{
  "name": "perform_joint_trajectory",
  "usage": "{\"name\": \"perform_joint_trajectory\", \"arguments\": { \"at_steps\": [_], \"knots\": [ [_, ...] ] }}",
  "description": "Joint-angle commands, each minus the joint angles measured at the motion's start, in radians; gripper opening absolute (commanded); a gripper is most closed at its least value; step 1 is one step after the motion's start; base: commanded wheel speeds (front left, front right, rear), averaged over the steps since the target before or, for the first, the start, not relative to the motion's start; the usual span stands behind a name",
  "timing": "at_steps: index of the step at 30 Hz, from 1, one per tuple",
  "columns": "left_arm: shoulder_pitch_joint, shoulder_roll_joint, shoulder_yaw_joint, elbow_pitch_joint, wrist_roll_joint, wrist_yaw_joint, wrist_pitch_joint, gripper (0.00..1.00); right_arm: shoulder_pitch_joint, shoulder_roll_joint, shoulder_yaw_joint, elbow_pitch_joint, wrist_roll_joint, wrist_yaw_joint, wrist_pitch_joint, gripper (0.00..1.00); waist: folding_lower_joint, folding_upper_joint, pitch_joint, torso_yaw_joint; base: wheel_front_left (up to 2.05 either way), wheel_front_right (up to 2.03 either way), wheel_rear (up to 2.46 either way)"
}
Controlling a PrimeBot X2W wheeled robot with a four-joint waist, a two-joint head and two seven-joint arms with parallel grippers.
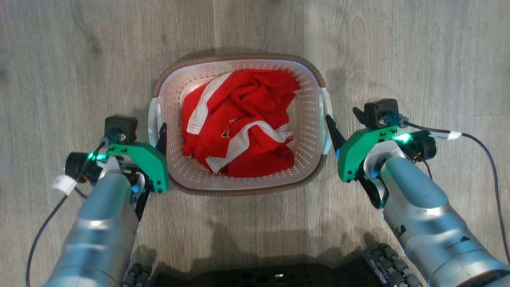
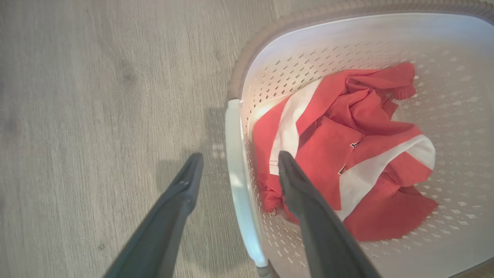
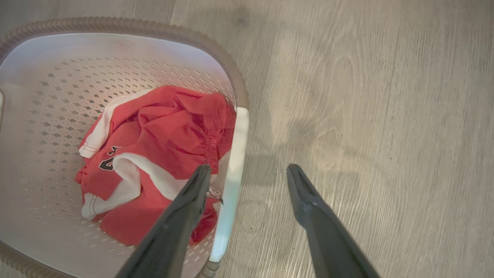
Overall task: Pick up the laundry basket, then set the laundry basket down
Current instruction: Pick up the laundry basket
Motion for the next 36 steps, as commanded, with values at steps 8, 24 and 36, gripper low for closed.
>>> {"name": "perform_joint_trajectory", "arguments": {
  "at_steps": [8, 24, 36],
  "knots": [
    [-0.05, 0.037, -0.005, 0.058, 0.002, -0.005, -0.005, 1.0, 0.0, 0.011, 0.053, 0.018, 0.059, -0.002, -0.013, 1.0, -0.0001, 0.0, 0.052, 0.006, 0.0, 0.0, 0.0],
    [-0.118, 0.028, -0.034, 0.16, -0.03, -0.008, -0.005, 1.0, -0.05, 0.011, 0.106, 0.069, 0.117, -0.002, -0.003, 1.0, -0.0001, 0.0, 0.098, 0.016, 0.0, 0.0, 0.0],
    [-0.139, 0.015, -0.056, 0.183, -0.07, -0.009, -0.005, 1.0, -0.072, 0.011, 0.132, 0.094, 0.13, -0.002, -0.006, 1.0, -0.0001, 0.0, 0.118, 0.02, 0.0, 0.0, 0.0]
  ]
}}
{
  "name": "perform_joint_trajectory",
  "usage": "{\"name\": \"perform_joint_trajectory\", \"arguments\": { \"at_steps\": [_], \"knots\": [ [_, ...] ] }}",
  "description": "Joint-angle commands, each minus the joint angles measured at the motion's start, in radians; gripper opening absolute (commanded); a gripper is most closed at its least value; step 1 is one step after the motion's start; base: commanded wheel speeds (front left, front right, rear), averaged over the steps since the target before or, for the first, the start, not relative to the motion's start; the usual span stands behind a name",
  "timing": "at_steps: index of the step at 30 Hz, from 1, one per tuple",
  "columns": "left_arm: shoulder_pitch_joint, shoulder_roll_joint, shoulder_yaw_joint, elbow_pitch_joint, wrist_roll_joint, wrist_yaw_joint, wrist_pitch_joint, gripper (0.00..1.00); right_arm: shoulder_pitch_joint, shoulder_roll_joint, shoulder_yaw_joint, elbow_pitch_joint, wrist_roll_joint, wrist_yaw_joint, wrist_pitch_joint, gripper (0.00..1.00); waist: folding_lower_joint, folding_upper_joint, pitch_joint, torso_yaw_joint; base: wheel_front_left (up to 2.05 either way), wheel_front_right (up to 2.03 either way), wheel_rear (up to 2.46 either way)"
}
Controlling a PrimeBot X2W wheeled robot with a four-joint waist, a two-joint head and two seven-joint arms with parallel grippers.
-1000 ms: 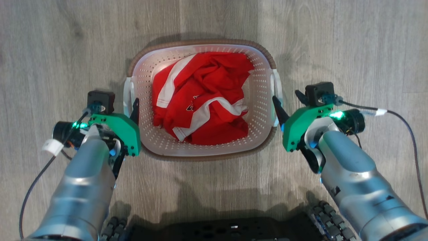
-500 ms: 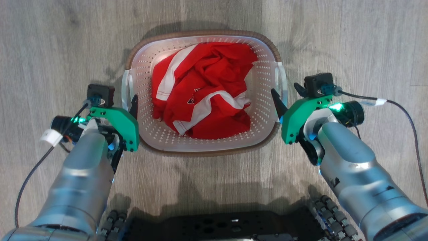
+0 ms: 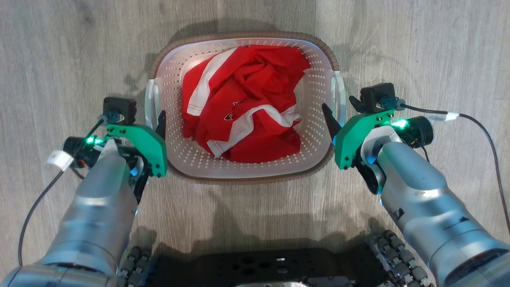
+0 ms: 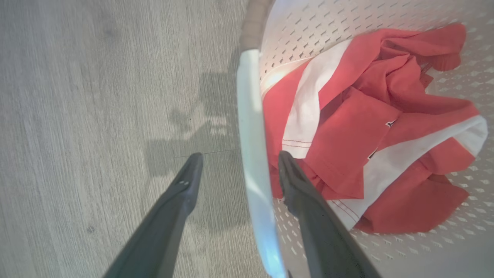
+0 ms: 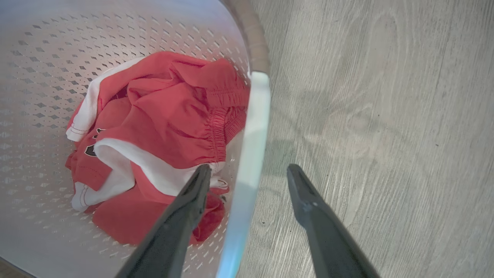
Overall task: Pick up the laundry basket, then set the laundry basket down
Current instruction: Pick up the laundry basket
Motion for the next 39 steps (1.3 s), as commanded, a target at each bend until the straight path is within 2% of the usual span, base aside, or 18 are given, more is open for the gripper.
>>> {"name": "perform_joint_trajectory", "arguments": {
  "at_steps": [1, 11, 13, 15, 16, 17, 18, 30, 39],
  "knots": [
    [0.013, 0.023, 0.014, 0.0, -0.006, 0.001, -0.005, 1.0, 0.034, 0.012, 0.017, -0.006, 0.009, -0.002, -0.004, 1.0, 0.0, 0.0, 0.0, 0.0, 0.0, 0.0, 0.0],
    [0.008, 0.018, -0.016, 0.006, -0.04, 0.001, -0.005, 1.0, 0.029, 0.012, 0.026, 0.001, 0.024, -0.002, -0.004, 1.0, 0.0, 0.0, 0.003, -0.003, 0.0, 0.0, 0.0],
    [0.007, 0.018, -0.022, 0.007, -0.047, 0.001, -0.005, 1.0, 0.026, 0.012, 0.024, 0.006, 0.025, -0.002, -0.008, 0.95, 0.0, 0.0, 0.004, -0.003, 0.0, 0.0, 0.0],
    [0.006, 0.017, -0.029, 0.007, -0.053, 0.001, -0.005, 1.0, 0.025, 0.012, 0.025, 0.007, 0.028, -0.002, -0.011, 0.85, 0.0, 0.0, 0.006, -0.003, 0.0, 0.0, 0.0],
    [0.006, 0.017, -0.032, 0.008, -0.057, 0.001, -0.005, 1.0, 0.025, 0.012, 0.027, 0.008, 0.03, -0.002, -0.01, 0.53, 0.0, 0.0, 0.007, -0.002, 0.0, 0.0, 0.0],
    [0.006, 0.017, -0.036, 0.008, -0.062, 0.001, -0.005, 0.43, 0.025, 0.012, 0.03, 0.008, 0.032, -0.002, -0.01, 0.32, 0.0, 0.0, 0.007, -0.002, 0.0, 0.0, 0.0],
    [0.006, 0.016, -0.04, 0.009, -0.065, 0.001, -0.005, 0.0, 0.024, 0.012, 0.034, 0.007, 0.032, -0.002, -0.01, 0.0, 0.0, 0.0, 0.008, -0.002, 0.0, 0.0, 0.0],
    [0.004, 0.014, -0.103, 0.011, -0.118, 0.001, -0.005, 0.0, 0.021, 0.012, 0.051, 0.016, 0.048, -0.002, 0.003, 0.0, 0.0, 0.0, 0.009, 0.007, 0.0, 0.0, 0.0],
    [0.01, 0.034, -0.178, -0.011, -0.147, 0.001, -0.005, 0.0, 0.037, 0.012, 0.095, -0.009, 0.109, -0.002, 0.081, 0.0, 0.0, 0.0, -0.015, 0.005, 0.0, 0.0, 0.0]
  ]
}}
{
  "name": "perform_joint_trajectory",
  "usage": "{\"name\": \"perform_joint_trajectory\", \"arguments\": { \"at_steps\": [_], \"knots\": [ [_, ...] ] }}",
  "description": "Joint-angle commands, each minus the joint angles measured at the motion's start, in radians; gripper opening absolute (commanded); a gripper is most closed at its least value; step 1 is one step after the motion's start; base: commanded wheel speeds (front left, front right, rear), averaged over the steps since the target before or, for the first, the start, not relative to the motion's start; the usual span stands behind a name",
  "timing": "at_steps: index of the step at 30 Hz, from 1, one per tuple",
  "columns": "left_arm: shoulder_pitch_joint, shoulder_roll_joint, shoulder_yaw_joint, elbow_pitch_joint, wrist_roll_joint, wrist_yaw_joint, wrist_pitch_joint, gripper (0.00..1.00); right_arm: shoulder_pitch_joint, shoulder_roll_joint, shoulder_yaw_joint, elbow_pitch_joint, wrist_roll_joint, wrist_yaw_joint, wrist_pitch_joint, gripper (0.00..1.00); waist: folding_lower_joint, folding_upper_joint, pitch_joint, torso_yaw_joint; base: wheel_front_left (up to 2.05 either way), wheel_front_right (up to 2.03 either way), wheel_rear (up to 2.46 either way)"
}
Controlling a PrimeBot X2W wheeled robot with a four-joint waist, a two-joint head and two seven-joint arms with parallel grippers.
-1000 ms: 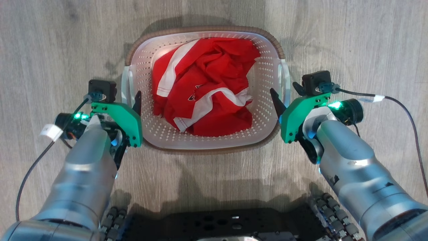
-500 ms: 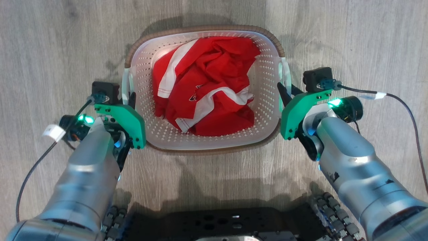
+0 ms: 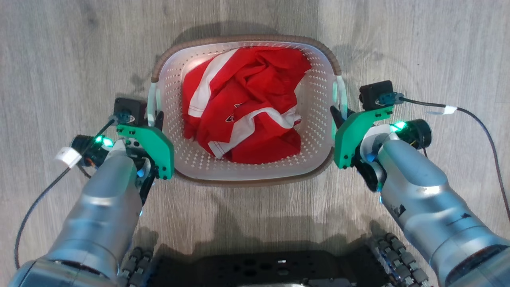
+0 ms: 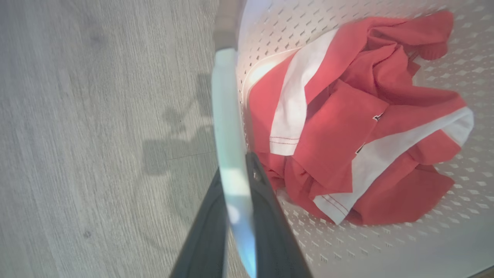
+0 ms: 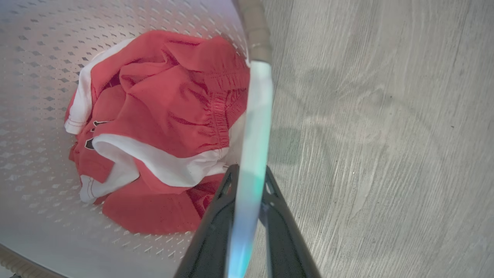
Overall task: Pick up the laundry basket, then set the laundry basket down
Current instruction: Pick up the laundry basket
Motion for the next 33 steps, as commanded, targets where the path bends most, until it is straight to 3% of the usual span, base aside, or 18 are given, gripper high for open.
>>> {"name": "perform_joint_trajectory", "arguments": {
  "at_steps": [1, 18, 24, 33],
  "knots": [
    [0.02, 0.039, -0.005, -0.021, -0.008, 0.001, -0.007, 0.0, 0.061, 0.02, 0.035, -0.023, 0.009, -0.002, 0.017, 0.0, 0.0, 0.0, -0.011, -0.003, 0.0, 0.0, 0.0],
    [0.055, 0.074, -0.225, -0.05, -0.067, 0.001, 0.011, 0.0, 0.084, 0.02, 0.106, -0.069, 0.165, -0.002, 0.179, 0.0, 0.0, 0.0, -0.112, -0.029, 0.0, 0.0, 0.0],
    [0.075, 0.101, -0.363, -0.117, -0.161, 0.001, 0.096, 0.0, 0.075, 0.02, 0.13, -0.067, 0.233, -0.002, 0.267, 0.0, 0.0, 0.0, -0.165, -0.035, 0.0, 0.0, 0.0],
    [0.087, 0.211, -0.6, -0.295, -0.374, 0.001, 0.234, 0.0, 0.062, 0.02, 0.184, -0.076, 0.309, -0.002, 0.409, 0.0, 0.0, 0.0, -0.245, -0.032, 0.0, 0.0, 0.0]
  ]
}}
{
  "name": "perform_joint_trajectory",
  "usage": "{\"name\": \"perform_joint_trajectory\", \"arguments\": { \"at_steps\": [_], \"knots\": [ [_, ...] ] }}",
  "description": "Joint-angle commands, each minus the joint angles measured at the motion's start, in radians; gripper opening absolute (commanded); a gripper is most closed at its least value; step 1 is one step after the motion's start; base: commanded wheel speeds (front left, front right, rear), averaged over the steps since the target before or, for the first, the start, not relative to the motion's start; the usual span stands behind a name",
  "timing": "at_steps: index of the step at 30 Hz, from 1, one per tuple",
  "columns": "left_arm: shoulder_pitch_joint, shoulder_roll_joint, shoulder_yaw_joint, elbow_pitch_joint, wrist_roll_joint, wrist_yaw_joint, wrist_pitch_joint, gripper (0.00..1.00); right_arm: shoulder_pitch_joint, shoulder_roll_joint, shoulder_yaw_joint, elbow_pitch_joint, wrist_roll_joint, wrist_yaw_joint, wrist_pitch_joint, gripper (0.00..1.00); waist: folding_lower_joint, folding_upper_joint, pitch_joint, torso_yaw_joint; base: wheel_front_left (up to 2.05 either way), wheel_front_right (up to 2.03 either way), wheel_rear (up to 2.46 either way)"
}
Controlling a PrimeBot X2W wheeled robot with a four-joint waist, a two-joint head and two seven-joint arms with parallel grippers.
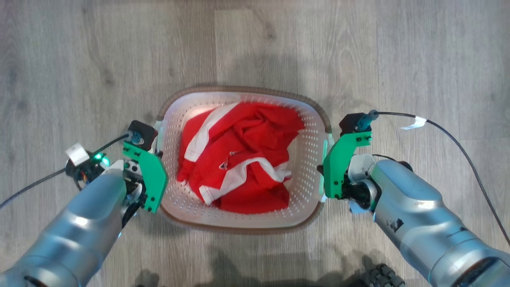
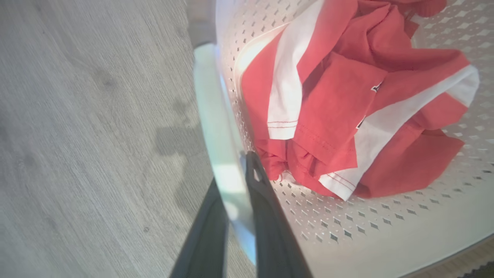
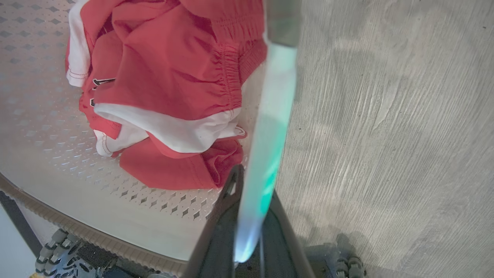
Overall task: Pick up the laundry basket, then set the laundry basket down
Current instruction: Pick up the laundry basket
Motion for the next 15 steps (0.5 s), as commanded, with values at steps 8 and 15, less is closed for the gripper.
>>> {"name": "perform_joint_trajectory", "arguments": {
  "at_steps": [8, 15],
  "knots": [
    [-0.004, 0.11, -0.176, -0.198, -0.173, -0.008, 0.097, 0.0, -0.007, 0.029, 0.052, -0.045, 0.051, 0.006, 0.136, 0.0, 0.0, -0.0001, -0.082, 0.01, 0.0, 0.0, 0.0],
    [-0.019, 0.188, -0.232, -0.354, -0.276, -0.008, 0.216, 0.0, -0.018, 0.029, 0.087, -0.065, 0.092, 0.006, 0.263, 0.0, 0.0, -0.0001, -0.157, 0.018, 0.0, 0.0, 0.0]
  ]
}}
